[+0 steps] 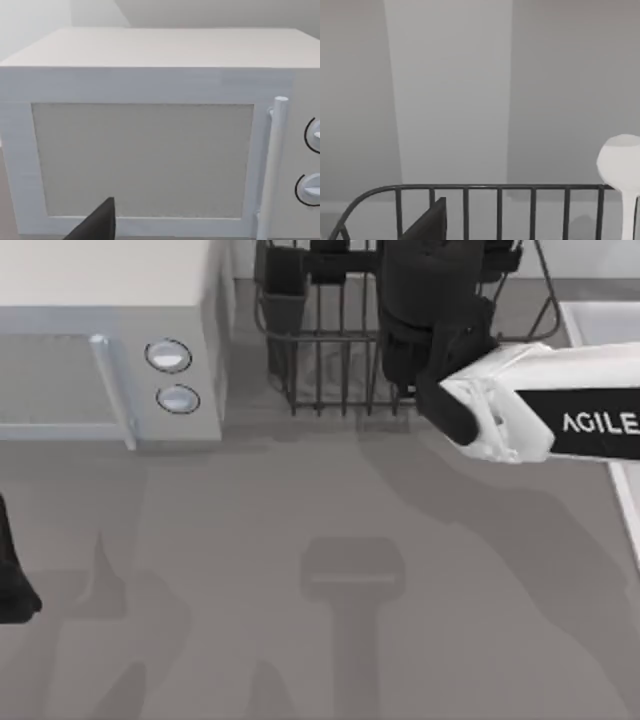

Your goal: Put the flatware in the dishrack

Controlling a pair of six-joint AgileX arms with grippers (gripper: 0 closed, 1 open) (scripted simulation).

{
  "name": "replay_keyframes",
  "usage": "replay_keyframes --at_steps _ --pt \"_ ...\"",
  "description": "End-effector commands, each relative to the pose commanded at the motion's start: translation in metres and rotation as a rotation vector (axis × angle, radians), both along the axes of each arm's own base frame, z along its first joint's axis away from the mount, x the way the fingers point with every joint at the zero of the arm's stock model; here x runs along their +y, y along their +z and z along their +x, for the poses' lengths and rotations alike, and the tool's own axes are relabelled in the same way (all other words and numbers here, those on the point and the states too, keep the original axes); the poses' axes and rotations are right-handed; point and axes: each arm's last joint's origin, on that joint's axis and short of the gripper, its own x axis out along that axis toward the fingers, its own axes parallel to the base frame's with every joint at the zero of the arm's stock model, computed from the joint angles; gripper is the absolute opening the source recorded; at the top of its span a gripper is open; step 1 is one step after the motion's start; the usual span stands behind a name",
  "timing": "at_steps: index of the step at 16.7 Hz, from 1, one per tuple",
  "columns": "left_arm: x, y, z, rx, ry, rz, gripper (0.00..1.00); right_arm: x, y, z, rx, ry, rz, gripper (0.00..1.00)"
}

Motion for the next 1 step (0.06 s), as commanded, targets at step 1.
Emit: replay_keyframes --at_steps 1 --pt "0.0 0.0 0.0 0.0 0.0 0.0 1.0 0.0 0.0 0.0 0.0 0.0 0.0 1.0"
